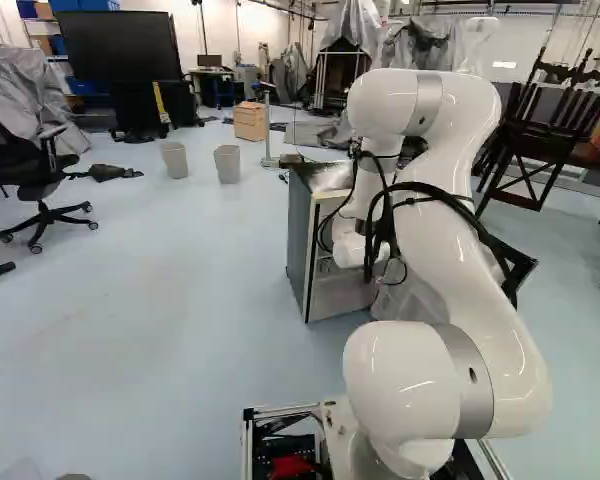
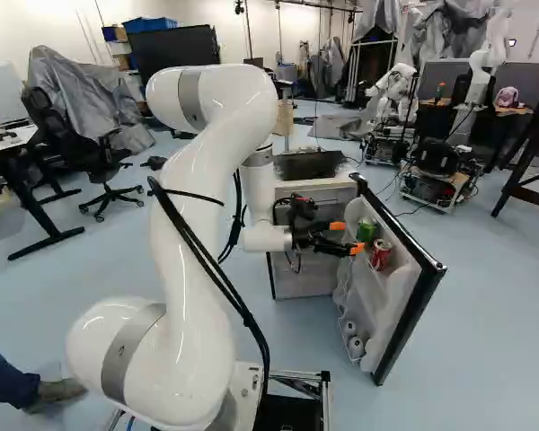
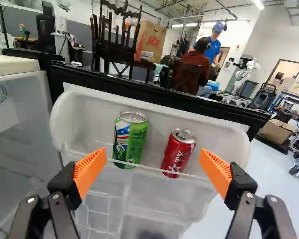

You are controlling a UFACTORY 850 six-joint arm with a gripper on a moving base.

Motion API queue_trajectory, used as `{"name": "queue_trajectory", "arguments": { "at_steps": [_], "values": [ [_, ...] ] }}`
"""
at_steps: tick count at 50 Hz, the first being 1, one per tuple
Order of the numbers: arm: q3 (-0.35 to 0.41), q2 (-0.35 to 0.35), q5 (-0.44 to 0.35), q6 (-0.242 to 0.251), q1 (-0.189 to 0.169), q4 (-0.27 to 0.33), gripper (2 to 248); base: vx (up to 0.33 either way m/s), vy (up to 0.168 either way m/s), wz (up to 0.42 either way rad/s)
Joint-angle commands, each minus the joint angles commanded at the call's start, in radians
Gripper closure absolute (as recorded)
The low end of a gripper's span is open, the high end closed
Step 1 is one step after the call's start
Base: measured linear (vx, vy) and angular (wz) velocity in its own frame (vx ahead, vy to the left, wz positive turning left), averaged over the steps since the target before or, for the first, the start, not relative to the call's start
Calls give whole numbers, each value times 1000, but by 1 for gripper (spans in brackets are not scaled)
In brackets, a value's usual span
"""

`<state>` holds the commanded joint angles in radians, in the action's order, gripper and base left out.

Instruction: Grab a drink from the fridge

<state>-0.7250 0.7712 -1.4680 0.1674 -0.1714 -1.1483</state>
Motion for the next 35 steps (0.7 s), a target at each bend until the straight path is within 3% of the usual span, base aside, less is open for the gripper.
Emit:
{"name": "queue_trajectory", "arguments": {
  "at_steps": [21, 35],
  "values": [
    [38, -18, 0, 0, -25, 0, 3, 0, 0, 0],
    [39, -18, 0, -107, -25, 0, 3, 0, 0, 0]
  ]
}}
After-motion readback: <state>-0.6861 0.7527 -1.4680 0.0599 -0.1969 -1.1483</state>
